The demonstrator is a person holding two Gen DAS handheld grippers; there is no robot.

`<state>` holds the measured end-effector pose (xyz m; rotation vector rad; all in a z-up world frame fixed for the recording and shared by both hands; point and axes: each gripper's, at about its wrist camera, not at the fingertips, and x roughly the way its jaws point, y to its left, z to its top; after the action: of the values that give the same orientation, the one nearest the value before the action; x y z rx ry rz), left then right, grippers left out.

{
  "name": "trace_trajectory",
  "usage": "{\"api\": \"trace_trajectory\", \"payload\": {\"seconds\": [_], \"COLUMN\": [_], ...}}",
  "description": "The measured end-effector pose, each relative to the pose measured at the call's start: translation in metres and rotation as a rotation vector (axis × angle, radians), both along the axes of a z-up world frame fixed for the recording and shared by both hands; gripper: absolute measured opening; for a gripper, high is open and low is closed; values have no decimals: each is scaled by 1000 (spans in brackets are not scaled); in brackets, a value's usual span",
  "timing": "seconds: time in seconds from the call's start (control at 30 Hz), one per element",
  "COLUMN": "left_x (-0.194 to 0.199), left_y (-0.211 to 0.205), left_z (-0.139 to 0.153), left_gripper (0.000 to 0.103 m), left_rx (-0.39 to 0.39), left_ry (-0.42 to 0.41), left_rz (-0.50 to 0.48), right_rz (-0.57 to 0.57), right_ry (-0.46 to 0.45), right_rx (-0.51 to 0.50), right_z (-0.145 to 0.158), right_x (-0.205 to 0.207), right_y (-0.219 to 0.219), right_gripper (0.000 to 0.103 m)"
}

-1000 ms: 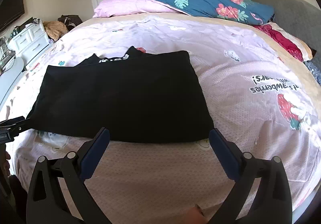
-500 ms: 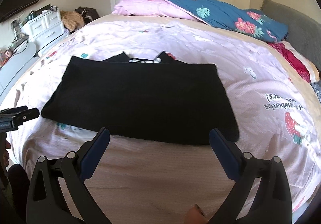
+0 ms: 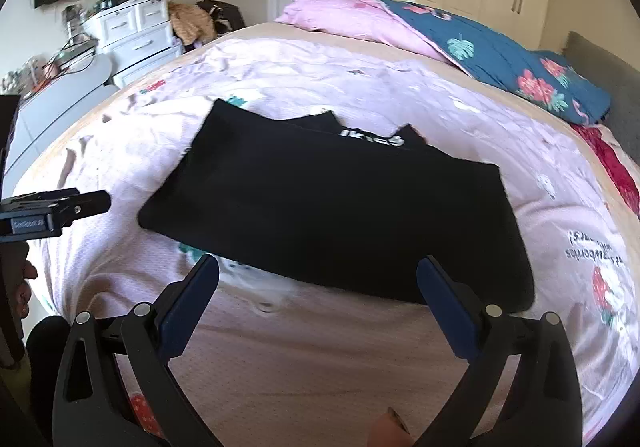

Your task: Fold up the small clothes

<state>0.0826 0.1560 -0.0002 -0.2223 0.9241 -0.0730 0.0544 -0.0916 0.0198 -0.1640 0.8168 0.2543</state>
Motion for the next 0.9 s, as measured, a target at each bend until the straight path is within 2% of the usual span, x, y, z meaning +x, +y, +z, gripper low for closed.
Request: {"api": "trace_trajectory", "payload": {"seconds": [0.33,0.63,0.9], "left_x": [11,37,59], "left_y": [22,26,27], "left_z": [4,15,7], "left_gripper": [94,94,94], "left_rx": [-36,9,34], "left_ry": [-8,-31,-11], "left_rz": [61,59,45], "right_rz": [84,175,225], "right_ry": [8,3,-3], "right_rx": [-24,-102,-206], "right_z": [-6,-24,-52], "right_x": [4,7,19], "right_y": [44,83,114], "right_gripper": [99,99,99]}}
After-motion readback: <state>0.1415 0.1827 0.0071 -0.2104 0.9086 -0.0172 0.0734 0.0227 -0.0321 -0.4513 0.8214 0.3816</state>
